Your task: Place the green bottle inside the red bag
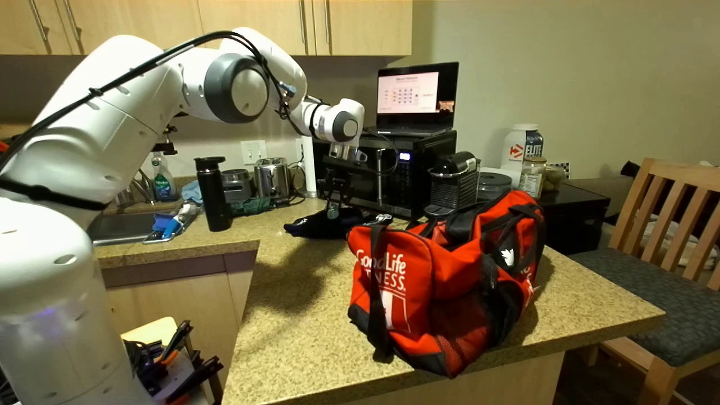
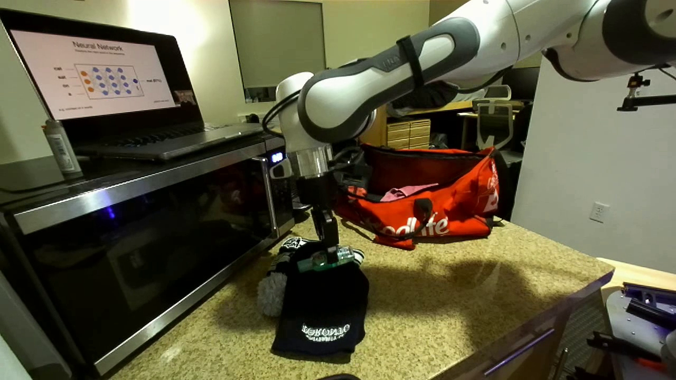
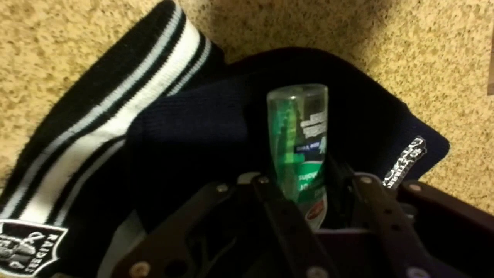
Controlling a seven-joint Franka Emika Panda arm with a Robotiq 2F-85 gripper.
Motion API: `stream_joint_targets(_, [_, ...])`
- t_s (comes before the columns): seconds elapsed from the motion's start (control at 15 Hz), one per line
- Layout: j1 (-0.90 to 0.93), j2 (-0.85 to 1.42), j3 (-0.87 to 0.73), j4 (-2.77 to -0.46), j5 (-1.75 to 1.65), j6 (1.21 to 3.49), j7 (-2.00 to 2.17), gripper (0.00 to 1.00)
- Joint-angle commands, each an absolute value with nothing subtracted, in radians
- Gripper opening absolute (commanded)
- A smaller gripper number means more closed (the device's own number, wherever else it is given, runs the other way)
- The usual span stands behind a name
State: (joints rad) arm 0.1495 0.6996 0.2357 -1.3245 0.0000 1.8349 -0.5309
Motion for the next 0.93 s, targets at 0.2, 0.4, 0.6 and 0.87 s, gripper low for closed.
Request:
stream_joint_targets(0.2, [0.108,0.589,0.223,-1.383,0.066,1.869,-0.438,0.12])
stream_joint_targets(0.4, [0.097,0.559,0.206,-1.396,0.092,1.885,-0.386,0.12])
stream_joint_targets(0.6, [0.096,0.543,0.181,-1.403,0.103,1.904,-0.304,0.12])
stream_joint_targets(0.87, [0.096,0.518,0.145,-1.427,0.102,1.924,-0.187,0.12])
